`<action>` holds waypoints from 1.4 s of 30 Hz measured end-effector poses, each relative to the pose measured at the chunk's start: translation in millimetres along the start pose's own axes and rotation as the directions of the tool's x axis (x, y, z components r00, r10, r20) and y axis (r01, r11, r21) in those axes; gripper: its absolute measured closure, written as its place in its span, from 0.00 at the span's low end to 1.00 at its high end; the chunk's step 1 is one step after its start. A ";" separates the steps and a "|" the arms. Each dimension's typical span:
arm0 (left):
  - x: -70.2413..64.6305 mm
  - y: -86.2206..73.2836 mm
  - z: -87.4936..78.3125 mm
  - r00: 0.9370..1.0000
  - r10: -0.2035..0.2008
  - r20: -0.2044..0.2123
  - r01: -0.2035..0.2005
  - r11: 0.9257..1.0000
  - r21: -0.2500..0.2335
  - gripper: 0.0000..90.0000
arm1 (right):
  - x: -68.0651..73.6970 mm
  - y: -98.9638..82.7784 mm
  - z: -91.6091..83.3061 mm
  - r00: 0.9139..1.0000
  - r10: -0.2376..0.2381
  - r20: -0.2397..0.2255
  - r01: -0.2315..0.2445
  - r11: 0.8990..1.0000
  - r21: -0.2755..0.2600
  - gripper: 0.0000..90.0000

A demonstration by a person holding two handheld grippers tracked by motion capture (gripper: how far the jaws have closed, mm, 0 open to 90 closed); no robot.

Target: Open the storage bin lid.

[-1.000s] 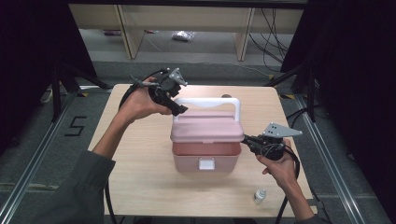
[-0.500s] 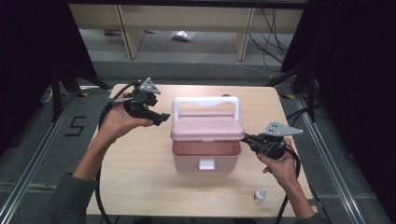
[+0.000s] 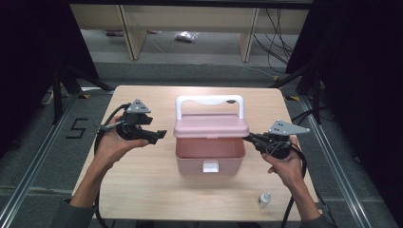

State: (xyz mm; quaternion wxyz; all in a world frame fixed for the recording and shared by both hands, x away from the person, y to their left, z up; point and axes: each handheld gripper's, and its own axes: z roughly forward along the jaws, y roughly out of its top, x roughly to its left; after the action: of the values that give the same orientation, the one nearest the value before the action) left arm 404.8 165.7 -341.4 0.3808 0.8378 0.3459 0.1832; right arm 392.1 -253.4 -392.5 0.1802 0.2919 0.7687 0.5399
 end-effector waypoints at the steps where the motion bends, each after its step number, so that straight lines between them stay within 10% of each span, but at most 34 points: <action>1: -0.8 -2.4 1.2 1.000 -0.006 0.002 0.006 1.000 -0.004 0.34 | 0.7 0.6 -0.8 1.000 0.008 0.002 -0.008 1.000 0.009 1.00; 25: -31.0 -30.5 50.9 0.989 -0.123 0.076 0.123 0.992 0.012 0.28 | -3.7 10.0 -1.6 1.000 0.000 0.006 0.000 1.000 -0.030 1.00; 42: -42.6 -37.8 67.8 0.985 -0.117 0.126 0.117 0.993 0.009 0.56 | -6.1 19.7 -0.4 1.000 0.001 0.026 0.000 1.000 -0.029 1.00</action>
State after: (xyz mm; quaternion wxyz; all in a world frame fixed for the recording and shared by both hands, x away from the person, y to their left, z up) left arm 397.3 118.2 -415.8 0.4114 0.8261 0.3699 0.1070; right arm 401.6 -252.7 -374.2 0.1945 0.2963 0.7582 0.5472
